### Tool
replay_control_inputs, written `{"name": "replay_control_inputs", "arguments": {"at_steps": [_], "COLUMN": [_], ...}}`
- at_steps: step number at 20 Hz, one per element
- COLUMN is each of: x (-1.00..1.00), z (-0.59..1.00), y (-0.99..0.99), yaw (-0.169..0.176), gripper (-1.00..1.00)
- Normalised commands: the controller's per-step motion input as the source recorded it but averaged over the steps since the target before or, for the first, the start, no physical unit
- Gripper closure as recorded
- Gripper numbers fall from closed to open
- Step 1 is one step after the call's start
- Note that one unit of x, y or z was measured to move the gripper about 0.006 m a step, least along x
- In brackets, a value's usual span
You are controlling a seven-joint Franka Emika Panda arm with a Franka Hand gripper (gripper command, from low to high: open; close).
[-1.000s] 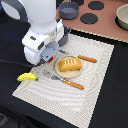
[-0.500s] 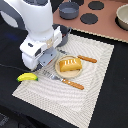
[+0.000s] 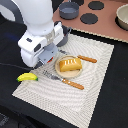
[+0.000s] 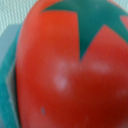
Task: Interact with the objects in diverse but meaningful ways.
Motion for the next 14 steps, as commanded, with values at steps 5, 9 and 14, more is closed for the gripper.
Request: {"name": "replay_control_inputs", "arguments": {"at_steps": [5, 9, 14], "x": [0.01, 0.0, -0.04], "z": [0.39, 0.37, 0.27], "y": [0.55, 0.55, 0.57], "yaw": [0.032, 0.032, 0.031], "gripper": [1.0, 1.0, 1.0]}}
